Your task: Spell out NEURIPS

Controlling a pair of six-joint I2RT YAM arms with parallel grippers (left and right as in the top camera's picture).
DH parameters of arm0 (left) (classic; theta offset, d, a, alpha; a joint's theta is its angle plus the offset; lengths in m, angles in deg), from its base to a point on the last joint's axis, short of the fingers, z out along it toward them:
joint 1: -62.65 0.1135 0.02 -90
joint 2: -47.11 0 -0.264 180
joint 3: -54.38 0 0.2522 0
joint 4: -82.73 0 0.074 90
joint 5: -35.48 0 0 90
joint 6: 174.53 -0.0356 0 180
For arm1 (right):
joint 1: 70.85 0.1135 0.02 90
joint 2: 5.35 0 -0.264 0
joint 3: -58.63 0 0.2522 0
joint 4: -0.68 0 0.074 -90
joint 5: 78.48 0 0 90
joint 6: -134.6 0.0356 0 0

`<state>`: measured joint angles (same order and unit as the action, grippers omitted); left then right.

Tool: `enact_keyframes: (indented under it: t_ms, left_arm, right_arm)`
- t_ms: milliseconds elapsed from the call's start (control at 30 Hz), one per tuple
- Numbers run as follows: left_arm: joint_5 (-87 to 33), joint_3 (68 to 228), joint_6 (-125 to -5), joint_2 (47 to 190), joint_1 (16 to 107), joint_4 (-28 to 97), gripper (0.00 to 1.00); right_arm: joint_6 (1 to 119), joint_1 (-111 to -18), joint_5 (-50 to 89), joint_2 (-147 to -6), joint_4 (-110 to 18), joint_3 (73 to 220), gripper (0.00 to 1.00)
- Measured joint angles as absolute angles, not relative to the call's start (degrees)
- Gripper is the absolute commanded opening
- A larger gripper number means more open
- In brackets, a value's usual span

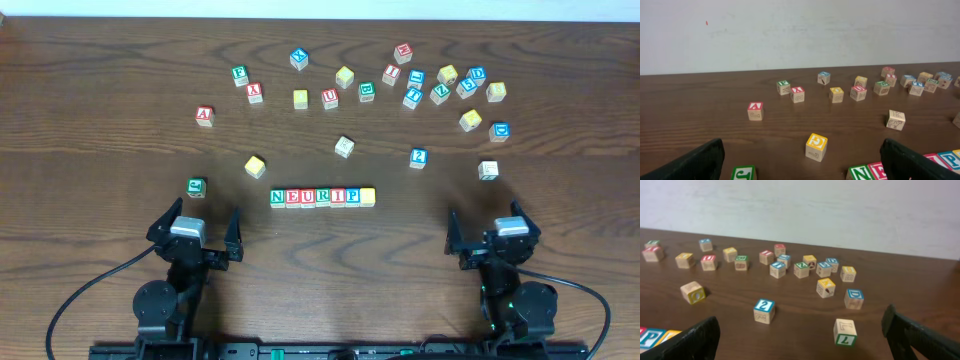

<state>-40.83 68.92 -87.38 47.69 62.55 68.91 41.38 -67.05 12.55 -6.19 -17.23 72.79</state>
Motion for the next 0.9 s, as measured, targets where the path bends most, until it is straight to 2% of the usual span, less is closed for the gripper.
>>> enact_keyframes:
  t_ms: [900]
  left_arm:
    - [-40.8, 68.9, -87.4, 47.7, 62.6, 68.9, 0.98]
  right_arm:
    - [44.2, -67.6, 12.2, -6.2, -17.2, 72.8, 0.99]
